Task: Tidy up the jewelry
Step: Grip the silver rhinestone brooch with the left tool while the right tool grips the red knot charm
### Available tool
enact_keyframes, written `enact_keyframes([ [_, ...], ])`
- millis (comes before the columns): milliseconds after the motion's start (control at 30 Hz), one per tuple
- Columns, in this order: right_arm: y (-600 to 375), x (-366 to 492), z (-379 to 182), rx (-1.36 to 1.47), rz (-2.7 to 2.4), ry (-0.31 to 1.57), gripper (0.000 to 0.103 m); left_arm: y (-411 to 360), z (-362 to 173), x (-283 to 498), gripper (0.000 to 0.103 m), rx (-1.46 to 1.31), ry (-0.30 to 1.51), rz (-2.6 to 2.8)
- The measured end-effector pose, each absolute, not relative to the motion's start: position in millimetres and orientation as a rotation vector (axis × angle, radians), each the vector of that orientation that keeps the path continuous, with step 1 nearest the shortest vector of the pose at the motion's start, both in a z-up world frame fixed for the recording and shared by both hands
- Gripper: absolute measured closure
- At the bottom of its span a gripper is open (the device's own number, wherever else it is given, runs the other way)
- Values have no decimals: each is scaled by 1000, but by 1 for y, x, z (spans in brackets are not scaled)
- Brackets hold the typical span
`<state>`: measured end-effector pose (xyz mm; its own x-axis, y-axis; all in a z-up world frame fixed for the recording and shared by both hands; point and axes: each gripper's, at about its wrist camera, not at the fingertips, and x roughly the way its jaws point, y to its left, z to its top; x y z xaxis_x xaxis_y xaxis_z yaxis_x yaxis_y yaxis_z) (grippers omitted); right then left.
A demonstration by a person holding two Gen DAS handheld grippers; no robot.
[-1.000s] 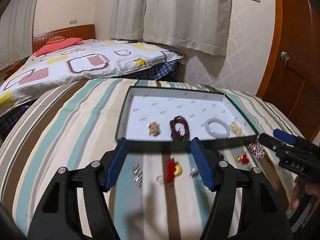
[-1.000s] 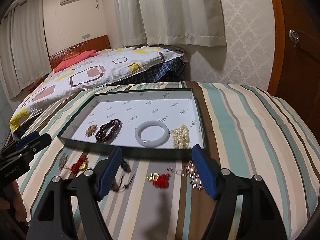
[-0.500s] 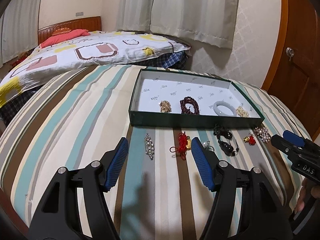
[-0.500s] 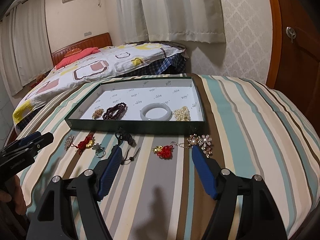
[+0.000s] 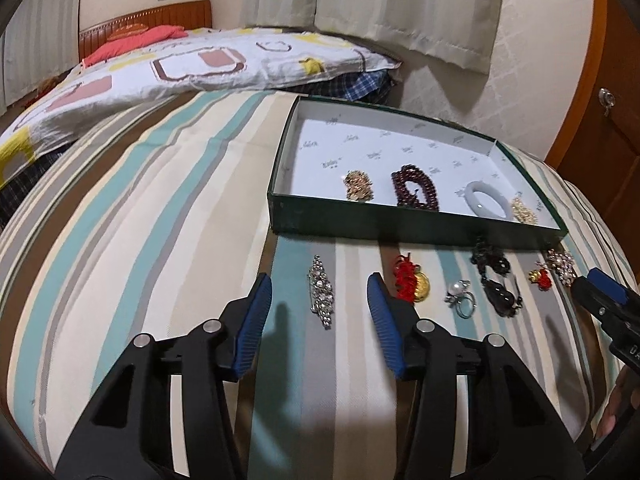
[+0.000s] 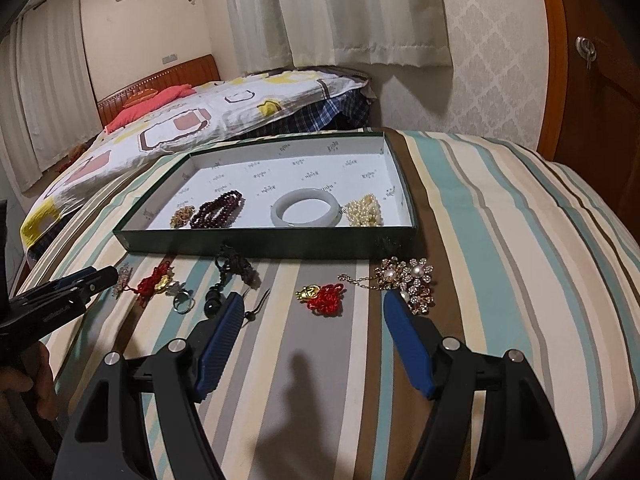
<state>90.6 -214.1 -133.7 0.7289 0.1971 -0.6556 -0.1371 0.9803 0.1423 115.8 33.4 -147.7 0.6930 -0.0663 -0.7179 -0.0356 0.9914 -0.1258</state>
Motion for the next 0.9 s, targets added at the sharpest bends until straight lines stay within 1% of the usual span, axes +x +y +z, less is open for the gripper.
enact_keyframes([
  [33,-214,92,-134,88,185,734,33,34,-149,118,59,-134,813,-16],
  [200,-216,98,-138,97,186,747,33,37,-158,129,65,-145,855,-15],
  [300,-217,100,-141,100,184,755,33,35,-158,129,80,-119,849,-16],
  [367,-217,101,-143,102,183,761,33,34,-159,127,86,-106,844,-21],
  [433,-217,102,-144,101,182,767,33,34,-160,127,90,-93,839,-23],
  [800,-217,111,-150,86,177,795,33,36,-153,124,90,-103,816,-24],
  [867,-215,115,-152,85,184,811,41,37,-150,123,90,-104,810,-22],
  [900,-214,117,-154,83,187,820,48,37,-149,123,90,-104,807,-21],
])
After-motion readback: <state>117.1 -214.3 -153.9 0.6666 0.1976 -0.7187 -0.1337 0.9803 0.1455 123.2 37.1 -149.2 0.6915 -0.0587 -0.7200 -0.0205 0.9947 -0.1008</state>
